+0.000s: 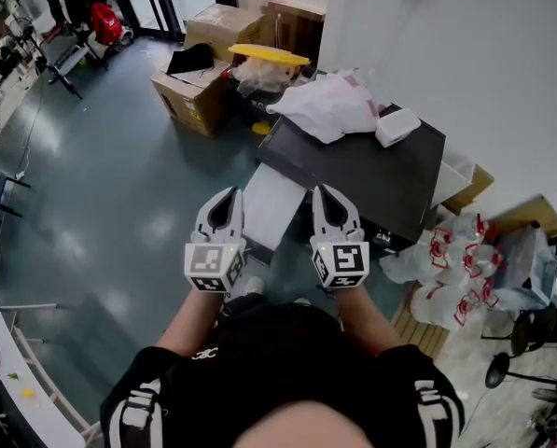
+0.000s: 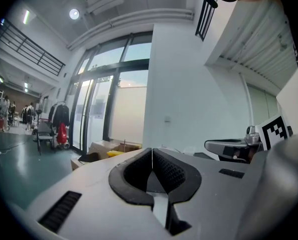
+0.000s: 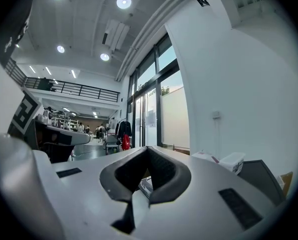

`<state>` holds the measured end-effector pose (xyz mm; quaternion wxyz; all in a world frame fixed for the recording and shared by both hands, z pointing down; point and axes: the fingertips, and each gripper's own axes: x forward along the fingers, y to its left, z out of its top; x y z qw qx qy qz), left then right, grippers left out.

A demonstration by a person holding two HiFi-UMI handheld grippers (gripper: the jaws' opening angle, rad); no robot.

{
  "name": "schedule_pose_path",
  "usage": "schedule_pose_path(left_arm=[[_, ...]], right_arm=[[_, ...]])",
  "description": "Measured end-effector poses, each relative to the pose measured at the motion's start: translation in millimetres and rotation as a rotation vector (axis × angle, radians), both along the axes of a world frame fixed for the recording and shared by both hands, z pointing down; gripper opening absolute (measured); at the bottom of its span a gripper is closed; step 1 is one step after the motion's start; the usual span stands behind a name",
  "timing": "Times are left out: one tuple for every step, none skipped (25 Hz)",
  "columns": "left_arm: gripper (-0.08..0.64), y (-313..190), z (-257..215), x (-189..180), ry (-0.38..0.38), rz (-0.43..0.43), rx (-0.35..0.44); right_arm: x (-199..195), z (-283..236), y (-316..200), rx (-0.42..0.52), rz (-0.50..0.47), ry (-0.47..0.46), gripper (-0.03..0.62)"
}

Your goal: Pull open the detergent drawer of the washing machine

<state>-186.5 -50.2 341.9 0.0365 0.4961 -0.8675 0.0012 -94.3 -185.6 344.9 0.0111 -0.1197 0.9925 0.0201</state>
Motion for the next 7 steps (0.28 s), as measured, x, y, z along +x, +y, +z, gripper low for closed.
schedule_pose_path(left_arm=[[0.002,-0.3,-0.3,0.6,-0.003,-0.001,-0.002],[0.002,-0.7,-0.9,1.1,-0.007,-0.001,-0.004],[0.002,-1.3,-1.4,1.5,-0.01,0.0,-0.006],[0.002,-2.1,-1.5,1.7,-0.011,0.002,-0.007],[0.002,-2.9,-1.4,1.8,-0.011,0.004,-0.007],[0.002,-3.8,-1.3,1.9,-0.011,0.006,-0.008],[0.002,-4.6,-1.0,2.0,-0.011,0.008,-0.008]], right_arm=[[0.2,0.5,0.1,0.0,-0.001,0.002,0.003],[0.2,0.6,0.3,0.001,-0.002,0.002,0.003],[-0.1,0.5,0.7,0.003,-0.004,0.003,0.003],[-0.6,0.3,1.2,0.005,-0.007,0.003,0.003],[-1.1,0.3,1.8,0.007,-0.01,0.003,0.003],[-1.6,0.5,2.4,0.009,-0.013,0.003,0.003],[-2.1,0.7,3.0,0.011,-0.016,0.002,0.003]])
